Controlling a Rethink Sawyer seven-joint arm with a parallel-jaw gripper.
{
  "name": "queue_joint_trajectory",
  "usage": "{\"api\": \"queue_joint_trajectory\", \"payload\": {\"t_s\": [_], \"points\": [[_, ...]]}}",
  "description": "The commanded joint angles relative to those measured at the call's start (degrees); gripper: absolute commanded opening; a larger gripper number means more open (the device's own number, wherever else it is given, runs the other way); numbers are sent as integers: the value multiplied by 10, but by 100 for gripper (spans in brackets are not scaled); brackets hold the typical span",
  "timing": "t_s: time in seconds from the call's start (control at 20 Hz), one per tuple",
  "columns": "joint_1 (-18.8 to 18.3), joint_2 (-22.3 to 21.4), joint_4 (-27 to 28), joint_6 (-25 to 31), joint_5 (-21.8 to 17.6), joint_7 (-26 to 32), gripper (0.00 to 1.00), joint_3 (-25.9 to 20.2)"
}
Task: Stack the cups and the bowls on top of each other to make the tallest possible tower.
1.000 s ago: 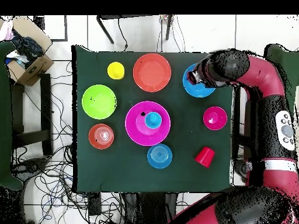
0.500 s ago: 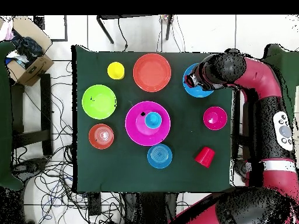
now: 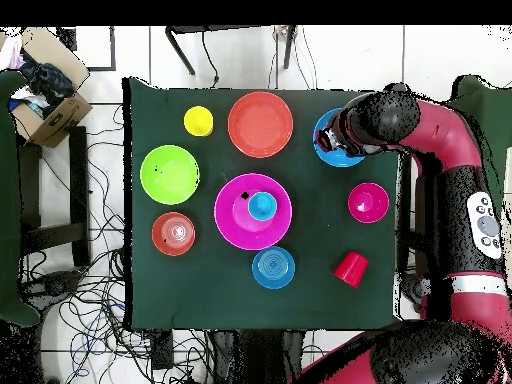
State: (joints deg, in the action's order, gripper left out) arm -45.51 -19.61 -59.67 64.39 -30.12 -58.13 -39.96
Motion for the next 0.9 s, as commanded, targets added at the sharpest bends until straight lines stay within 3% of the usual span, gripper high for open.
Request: {"api": "queue_joint_trajectory", "payload": {"t_s": [0.05, 0.3, 0.9], "points": [[3, -33, -77, -35, -49, 134, 100, 10], [-3, -38, -93, -46, -56, 121, 100, 13], [2, -24, -64, -59, -69, 125, 100, 9]]}}
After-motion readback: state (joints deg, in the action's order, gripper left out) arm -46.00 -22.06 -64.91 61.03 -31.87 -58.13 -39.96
